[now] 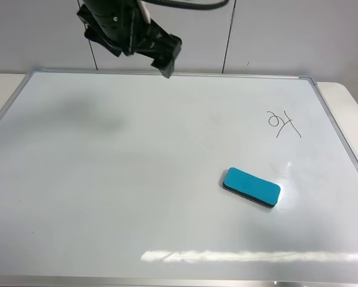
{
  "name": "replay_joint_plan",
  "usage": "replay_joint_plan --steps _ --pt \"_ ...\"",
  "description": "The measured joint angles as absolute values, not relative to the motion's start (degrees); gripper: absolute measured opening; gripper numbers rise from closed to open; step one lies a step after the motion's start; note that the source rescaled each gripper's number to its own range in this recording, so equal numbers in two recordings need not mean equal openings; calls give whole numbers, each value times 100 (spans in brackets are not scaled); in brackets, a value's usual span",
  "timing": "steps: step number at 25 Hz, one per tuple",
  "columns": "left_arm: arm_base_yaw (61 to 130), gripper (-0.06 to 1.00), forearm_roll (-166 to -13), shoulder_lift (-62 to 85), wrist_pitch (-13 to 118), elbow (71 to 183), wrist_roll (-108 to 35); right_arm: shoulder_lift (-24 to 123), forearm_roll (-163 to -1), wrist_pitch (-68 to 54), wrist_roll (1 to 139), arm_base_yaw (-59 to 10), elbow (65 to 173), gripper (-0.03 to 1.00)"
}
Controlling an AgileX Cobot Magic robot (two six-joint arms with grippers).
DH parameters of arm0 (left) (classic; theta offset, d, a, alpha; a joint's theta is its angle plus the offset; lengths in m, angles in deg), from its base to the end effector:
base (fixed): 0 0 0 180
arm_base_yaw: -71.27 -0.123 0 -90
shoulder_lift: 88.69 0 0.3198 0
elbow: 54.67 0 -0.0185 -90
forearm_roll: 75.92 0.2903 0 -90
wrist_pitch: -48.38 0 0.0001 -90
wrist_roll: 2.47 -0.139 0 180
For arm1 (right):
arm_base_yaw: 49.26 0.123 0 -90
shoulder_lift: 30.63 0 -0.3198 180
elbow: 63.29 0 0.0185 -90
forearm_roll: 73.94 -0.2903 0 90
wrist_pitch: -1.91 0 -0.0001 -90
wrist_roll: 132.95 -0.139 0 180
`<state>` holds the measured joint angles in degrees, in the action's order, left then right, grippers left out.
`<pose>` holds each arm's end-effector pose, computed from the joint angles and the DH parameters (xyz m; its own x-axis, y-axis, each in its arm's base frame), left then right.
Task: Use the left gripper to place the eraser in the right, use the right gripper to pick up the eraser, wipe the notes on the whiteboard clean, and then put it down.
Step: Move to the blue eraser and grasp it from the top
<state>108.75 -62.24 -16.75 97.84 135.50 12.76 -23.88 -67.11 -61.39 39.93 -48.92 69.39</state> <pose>0.3839 -0.2628 0.2914 -0.7146 0.4132 -0.5645 0.4449 0.8911 0.0891 0.0296 -0.0146 0.2826 -0.4498 0.0674 -0.8906 0.1206 0.9926 0.0142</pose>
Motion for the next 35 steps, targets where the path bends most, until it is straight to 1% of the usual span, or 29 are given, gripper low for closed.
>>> replay_joint_plan --steps 1,7,15,16,19,21,25,28,31,35 --pt "10875 99 -6224 -1675 9784 13550 1276 -2388 -6711 -6139 3993 -4892 6939 91" --pt "9969 100 -6247 -1191 10236 13550 944 -2388 -6711 -6139 3993 -4892 6939 91" --pt "8308 100 -6424 -37 11015 13550 667 -2388 -6711 -6139 3993 -4892 6939 91" --pt "7882 100 -6340 388 11177 13550 654 -2388 -6711 -6139 3993 -4892 6939 91" --pt "7428 100 -6282 1155 11271 13550 654 -2388 -6711 -6139 3993 -4892 6939 91" --pt "7312 100 -6263 1725 11399 13550 654 -2388 -6711 -6139 3993 -4892 6939 91" --pt "7294 100 -6314 2906 11718 13525 653 -2388 -6711 -6139 3993 -4892 6939 91" --pt "7294 100 -6307 3825 11725 13242 653 -2388 -6711 -6139 3993 -4892 6939 91" --pt "7294 100 -6288 4759 11730 12567 653 -2388 -6711 -6139 3993 -4892 6939 91" --pt "7294 100 -6288 5876 11742 11123 667 -2388 -6711 -6139 3993 -4892 6939 91"
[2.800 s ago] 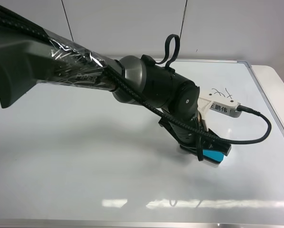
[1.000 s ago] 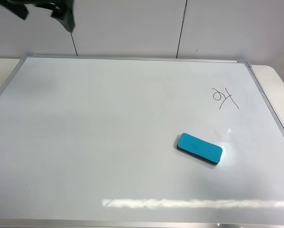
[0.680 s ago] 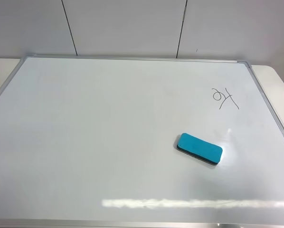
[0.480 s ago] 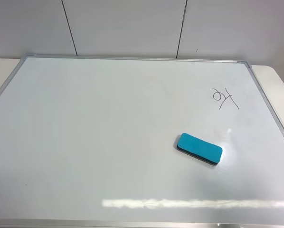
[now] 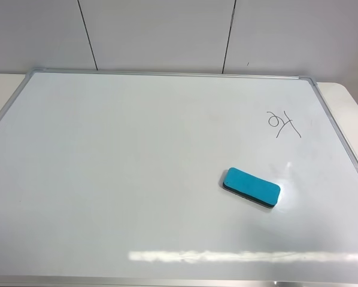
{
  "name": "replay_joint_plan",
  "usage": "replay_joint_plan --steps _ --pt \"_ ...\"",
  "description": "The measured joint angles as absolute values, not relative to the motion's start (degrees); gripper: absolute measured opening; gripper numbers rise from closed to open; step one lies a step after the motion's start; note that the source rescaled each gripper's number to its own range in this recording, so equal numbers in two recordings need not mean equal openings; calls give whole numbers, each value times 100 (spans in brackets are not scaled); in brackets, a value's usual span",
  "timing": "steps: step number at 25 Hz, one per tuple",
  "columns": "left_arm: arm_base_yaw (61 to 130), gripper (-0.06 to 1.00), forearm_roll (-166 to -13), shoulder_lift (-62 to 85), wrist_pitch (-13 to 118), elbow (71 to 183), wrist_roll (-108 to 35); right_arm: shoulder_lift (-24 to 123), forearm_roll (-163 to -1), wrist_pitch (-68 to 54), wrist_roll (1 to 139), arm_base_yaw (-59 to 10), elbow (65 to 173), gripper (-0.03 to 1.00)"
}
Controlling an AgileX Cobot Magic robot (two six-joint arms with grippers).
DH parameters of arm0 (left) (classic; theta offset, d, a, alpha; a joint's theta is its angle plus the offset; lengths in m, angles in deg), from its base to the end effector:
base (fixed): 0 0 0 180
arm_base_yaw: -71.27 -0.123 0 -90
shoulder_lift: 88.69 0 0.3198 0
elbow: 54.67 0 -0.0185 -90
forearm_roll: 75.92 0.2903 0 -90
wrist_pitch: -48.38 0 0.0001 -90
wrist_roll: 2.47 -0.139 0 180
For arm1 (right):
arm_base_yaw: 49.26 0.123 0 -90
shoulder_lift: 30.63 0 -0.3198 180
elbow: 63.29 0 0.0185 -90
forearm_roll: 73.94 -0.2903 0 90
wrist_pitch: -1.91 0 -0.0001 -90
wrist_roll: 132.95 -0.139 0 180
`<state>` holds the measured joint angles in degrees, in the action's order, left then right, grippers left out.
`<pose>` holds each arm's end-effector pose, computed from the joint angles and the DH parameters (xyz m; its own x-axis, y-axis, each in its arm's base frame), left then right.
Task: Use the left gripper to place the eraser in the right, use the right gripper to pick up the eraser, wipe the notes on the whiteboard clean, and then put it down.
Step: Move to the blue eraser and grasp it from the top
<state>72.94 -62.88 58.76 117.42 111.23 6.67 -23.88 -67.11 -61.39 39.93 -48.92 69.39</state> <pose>0.0526 0.0278 0.4499 -0.4117 -0.0631 -0.9092 -0.1943 0.9807 0.0199 0.0296 -0.0146 0.2826 -0.4498 0.0674 -0.8906 0.1206 0.9926 0.0142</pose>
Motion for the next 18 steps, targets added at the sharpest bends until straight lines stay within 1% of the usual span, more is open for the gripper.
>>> replay_joint_plan --steps 4,8,12,18 --pt "7294 100 -6427 6847 11810 9412 733 -2388 -6711 -6139 3993 -4892 6939 91" --pt "7294 100 -6577 7563 11647 8301 739 -2388 -6711 -6139 3993 -4892 6939 91" --pt "7294 100 -6611 8104 11221 7781 714 -2388 -6711 -6139 3993 -4892 6939 91" --pt "7294 100 -6975 8461 10959 7659 591 -2388 -6711 -6139 3993 -4892 6939 91"
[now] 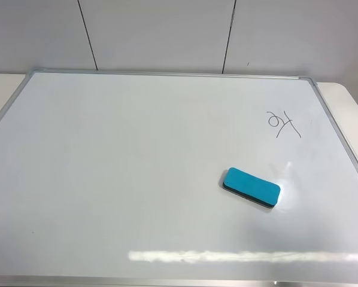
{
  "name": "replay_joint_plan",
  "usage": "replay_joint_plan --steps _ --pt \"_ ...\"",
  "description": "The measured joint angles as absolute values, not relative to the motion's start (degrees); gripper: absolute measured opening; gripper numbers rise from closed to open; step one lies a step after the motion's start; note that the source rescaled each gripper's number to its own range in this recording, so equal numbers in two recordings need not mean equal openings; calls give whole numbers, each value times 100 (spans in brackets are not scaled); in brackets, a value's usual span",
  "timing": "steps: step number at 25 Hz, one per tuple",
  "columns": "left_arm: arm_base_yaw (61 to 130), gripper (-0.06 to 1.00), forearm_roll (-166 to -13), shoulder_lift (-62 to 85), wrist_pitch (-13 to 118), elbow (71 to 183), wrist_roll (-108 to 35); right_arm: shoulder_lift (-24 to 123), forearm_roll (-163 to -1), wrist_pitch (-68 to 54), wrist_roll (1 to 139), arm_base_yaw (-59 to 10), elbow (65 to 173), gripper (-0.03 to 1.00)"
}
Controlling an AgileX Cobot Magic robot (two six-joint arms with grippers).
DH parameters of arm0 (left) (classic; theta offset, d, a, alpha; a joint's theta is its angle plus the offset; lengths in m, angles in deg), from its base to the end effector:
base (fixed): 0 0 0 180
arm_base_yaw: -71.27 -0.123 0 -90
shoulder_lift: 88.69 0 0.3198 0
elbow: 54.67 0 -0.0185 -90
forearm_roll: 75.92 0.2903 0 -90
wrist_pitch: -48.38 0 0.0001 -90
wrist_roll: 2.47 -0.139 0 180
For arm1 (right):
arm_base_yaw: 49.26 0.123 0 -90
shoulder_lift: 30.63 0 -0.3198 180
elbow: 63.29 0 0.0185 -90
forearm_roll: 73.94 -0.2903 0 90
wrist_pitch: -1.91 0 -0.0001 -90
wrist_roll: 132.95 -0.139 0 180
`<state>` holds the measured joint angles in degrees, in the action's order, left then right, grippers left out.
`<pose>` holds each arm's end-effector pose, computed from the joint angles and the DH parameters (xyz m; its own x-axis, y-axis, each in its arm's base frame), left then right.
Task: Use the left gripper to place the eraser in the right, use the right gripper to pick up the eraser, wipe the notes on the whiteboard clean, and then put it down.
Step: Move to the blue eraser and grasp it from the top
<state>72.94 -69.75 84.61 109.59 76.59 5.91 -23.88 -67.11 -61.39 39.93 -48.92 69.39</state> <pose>0.0351 0.0121 0.2784 -0.4390 -0.0809 -0.8948 -0.0970 0.9944 -0.0424 0.0296 -0.0146 0.2826 -0.4498 0.0674 -0.8906 0.1206 0.9926 0.0142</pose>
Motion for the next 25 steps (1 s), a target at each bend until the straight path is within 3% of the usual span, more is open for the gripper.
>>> replay_joint_plan --steps 25 --pt "7294 100 -7183 8469 10920 7623 203 -2388 -6711 -6139 3993 -4892 6939 91"
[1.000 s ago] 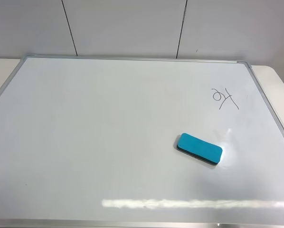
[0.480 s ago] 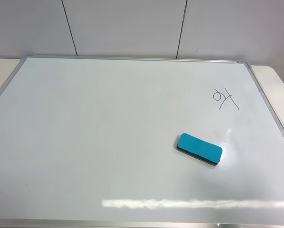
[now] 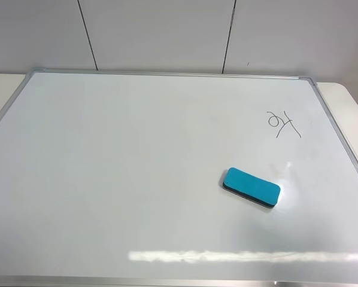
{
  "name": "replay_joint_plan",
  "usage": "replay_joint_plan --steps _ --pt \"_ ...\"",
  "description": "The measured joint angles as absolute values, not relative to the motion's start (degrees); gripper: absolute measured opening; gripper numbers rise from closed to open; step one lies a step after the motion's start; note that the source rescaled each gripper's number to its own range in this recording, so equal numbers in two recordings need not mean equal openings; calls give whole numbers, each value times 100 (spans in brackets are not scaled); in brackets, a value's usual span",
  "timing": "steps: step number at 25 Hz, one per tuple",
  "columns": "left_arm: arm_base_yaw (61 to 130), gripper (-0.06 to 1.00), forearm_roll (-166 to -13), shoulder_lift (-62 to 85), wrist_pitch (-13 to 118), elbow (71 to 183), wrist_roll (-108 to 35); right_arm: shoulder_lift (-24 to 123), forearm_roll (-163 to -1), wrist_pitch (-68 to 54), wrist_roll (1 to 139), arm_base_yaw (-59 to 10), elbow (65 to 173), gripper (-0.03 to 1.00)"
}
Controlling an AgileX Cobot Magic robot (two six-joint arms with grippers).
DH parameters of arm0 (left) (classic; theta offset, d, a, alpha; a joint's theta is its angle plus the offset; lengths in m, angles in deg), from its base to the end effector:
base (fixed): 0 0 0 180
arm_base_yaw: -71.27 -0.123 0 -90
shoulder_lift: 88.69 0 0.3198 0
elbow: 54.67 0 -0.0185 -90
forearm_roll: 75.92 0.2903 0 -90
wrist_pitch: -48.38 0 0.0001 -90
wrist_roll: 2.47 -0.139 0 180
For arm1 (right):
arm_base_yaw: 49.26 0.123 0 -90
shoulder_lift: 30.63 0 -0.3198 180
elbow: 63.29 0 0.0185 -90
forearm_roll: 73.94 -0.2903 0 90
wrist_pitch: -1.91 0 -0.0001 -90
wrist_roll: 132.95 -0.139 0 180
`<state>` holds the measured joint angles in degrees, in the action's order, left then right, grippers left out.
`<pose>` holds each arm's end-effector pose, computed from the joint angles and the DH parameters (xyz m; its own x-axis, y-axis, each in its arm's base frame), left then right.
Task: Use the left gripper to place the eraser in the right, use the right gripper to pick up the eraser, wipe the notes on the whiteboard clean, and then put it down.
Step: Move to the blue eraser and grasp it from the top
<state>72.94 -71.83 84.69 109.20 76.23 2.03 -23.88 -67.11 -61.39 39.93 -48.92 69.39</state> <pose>0.0362 0.0076 0.2767 -0.4441 -0.0307 -0.8955 -0.0461 0.9989 -0.0114 0.0296 -0.0146 0.2826 -0.4498 0.0674 -0.8906 0.1206 0.9926 0.0142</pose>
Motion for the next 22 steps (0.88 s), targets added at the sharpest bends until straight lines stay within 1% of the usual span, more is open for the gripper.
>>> replay_joint_plan --steps 22 --pt "7294 100 -7183 8469 10920 7623 203 -2388 -6711 -6139 3993 -4892 6939 91"
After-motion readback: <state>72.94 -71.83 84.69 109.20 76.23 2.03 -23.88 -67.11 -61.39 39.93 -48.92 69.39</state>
